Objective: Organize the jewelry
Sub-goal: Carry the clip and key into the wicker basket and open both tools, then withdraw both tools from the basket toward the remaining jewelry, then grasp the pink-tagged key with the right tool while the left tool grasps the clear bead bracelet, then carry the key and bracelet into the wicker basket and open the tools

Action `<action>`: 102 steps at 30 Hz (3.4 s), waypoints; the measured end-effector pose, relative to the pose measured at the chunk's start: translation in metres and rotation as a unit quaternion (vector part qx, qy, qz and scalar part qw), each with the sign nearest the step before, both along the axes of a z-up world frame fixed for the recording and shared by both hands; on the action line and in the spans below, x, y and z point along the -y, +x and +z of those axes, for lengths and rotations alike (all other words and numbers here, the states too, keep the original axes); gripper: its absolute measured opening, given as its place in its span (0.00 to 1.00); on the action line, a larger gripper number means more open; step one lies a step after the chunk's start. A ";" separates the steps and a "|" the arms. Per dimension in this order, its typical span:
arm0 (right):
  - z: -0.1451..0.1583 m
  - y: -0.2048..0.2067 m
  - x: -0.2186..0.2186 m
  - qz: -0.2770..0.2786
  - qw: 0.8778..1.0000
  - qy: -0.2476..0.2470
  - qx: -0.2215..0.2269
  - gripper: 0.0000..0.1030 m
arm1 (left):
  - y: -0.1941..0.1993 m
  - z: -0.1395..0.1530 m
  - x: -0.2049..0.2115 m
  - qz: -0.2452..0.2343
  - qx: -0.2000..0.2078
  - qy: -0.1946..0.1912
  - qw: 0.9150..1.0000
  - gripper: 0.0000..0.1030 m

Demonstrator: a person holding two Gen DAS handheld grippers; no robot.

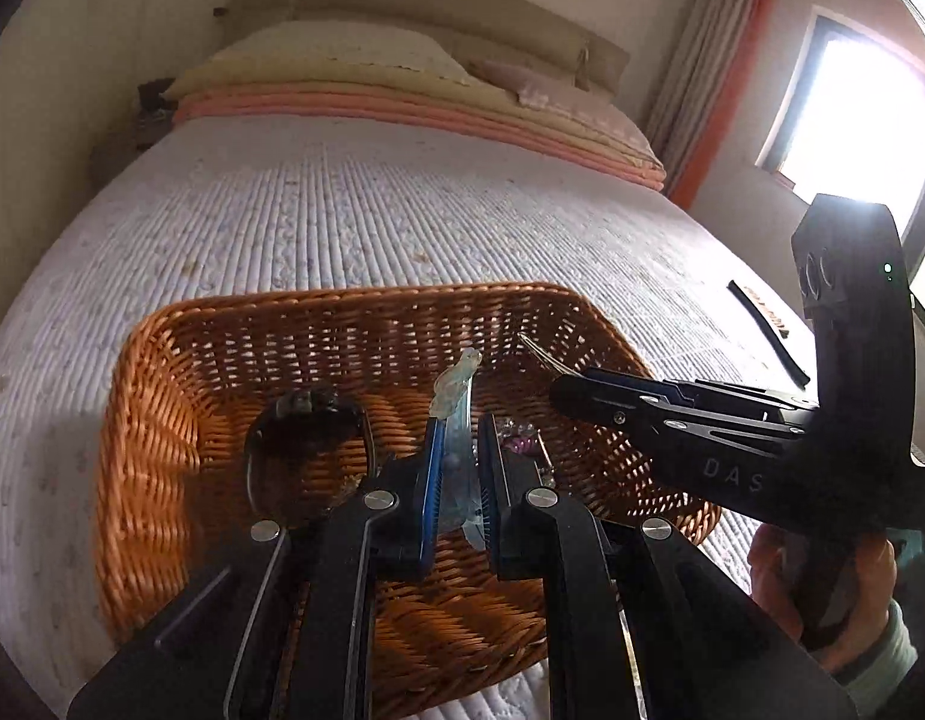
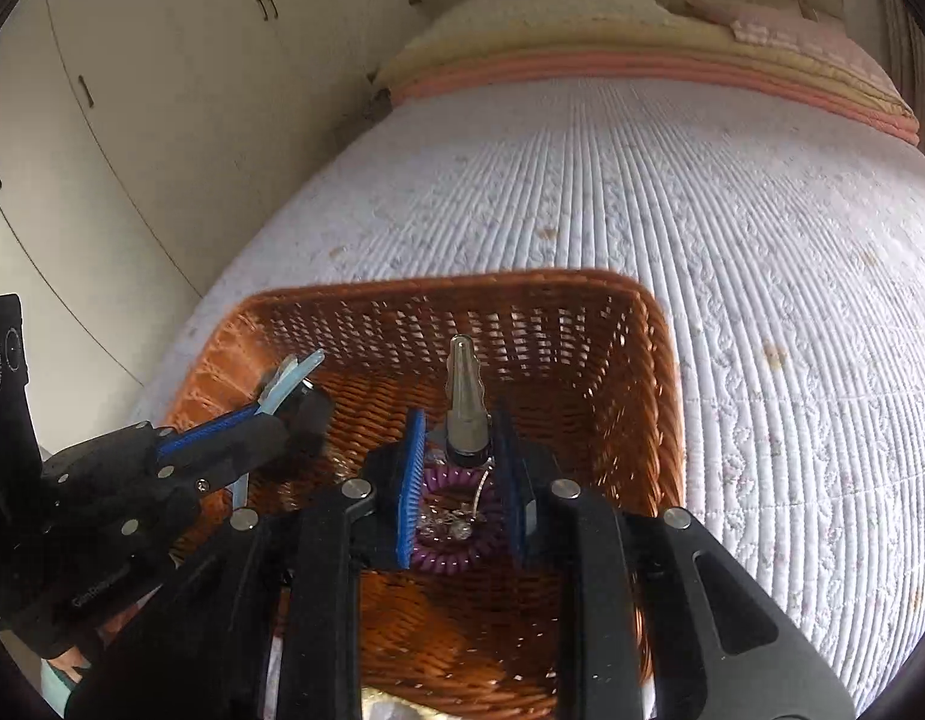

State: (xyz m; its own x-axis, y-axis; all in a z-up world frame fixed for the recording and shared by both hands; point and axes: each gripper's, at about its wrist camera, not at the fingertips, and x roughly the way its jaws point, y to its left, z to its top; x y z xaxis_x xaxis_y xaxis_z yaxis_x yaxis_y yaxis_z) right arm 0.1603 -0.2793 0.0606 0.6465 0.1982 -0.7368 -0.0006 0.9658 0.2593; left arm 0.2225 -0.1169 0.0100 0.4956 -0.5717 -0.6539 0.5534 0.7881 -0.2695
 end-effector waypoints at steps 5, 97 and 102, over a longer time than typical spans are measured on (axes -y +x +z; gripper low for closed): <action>-0.015 0.004 0.000 -0.006 1.000 -0.003 -0.018 0.20 | 0.000 -0.008 0.003 0.002 -0.002 0.012 1.000 0.10; -0.004 -0.203 -0.038 -0.022 0.997 -0.020 0.075 0.14 | -0.210 0.021 -0.125 0.020 0.077 -0.042 0.996 0.06; 0.033 -0.198 -0.042 -0.016 0.992 -0.038 0.117 0.14 | -0.192 0.057 -0.108 -0.008 0.107 -0.072 0.992 0.06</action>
